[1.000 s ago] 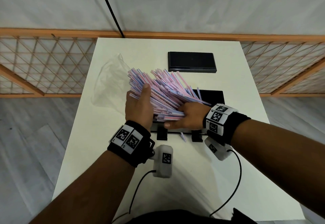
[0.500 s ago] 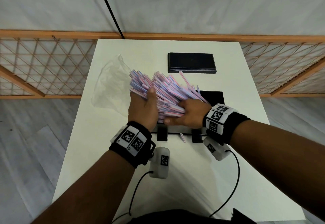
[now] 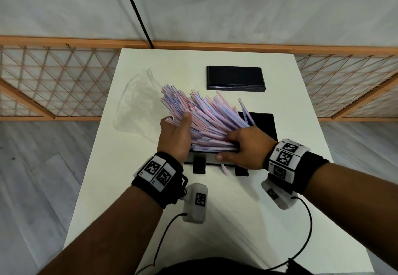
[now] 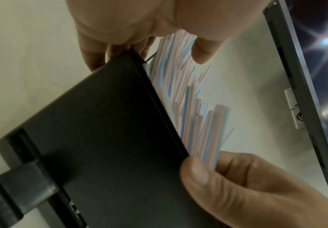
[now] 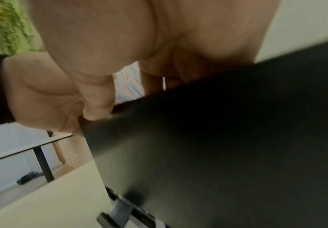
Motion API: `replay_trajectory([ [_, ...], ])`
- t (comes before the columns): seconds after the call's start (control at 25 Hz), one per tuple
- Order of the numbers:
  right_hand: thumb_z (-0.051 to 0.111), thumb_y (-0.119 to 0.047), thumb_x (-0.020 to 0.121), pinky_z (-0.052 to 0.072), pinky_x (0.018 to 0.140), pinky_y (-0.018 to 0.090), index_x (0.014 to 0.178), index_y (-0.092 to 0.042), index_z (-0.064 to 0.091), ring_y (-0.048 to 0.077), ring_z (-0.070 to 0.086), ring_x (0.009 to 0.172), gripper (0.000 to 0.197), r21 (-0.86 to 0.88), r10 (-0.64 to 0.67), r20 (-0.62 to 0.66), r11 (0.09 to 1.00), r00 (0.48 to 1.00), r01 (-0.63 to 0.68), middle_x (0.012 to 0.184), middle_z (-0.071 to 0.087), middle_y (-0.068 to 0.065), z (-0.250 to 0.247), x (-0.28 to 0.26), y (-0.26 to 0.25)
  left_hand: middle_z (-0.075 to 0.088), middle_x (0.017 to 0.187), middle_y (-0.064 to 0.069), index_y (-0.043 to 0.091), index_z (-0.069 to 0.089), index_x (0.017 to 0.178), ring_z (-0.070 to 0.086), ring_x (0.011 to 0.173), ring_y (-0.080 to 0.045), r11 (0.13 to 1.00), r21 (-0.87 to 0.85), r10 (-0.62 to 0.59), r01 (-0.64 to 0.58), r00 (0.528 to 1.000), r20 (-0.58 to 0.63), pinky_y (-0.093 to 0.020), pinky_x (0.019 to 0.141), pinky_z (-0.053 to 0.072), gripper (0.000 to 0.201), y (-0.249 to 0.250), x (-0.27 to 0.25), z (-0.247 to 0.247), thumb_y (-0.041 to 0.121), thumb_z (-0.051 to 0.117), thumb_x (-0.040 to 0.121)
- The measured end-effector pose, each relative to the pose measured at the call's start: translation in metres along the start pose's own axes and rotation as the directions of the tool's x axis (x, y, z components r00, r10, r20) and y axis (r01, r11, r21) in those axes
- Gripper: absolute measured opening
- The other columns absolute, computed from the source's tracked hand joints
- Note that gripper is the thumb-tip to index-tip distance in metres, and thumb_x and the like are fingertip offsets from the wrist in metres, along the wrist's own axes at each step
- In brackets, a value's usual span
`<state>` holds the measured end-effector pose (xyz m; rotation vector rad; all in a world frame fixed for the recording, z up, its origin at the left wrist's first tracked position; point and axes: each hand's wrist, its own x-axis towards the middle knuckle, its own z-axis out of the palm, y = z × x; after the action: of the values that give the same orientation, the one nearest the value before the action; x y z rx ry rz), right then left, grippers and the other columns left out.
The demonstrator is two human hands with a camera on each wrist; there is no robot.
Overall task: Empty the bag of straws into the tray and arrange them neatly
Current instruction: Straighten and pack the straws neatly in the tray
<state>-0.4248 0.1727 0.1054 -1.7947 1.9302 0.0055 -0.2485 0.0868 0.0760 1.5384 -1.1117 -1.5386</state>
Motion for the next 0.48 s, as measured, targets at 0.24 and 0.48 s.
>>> replay_trajectory([
  [0.24,0.051,-0.078,0.080,0.044,0.070,0.027,0.086,-0.028,0.060,0.016,0.057,0.075,0.051,-0.004,0.051,0.075,0.999,0.996,-0.051,0.072,0.056,-0.009,0.004,0.007,-0.009,0.063,0.102,0.006,0.015,0.057,0.114,0.063,0.095,-0.015,0.998,-0.061,-0.009,0.009,1.000,0.002,-0.037,0.096,0.049,0.035,0.003,-0.003,0.002,0.043,0.066,0.096],
  [0.48,0.053,-0.080,0.078,0.049,0.085,0.033,0.093,-0.030,0.061,0.021,0.061,0.092,0.053,0.098,0.070,0.214,0.991,0.974,-0.092,0.097,0.067,-0.001,0.001,0.025,-0.020,0.073,0.113,-0.002,0.019,0.061,0.110,0.072,0.104,-0.024,0.993,-0.114,0.004,-0.002,1.000,0.018,-0.051,0.099,0.056,0.073,0.011,-0.008,0.005,0.064,0.075,0.055],
])
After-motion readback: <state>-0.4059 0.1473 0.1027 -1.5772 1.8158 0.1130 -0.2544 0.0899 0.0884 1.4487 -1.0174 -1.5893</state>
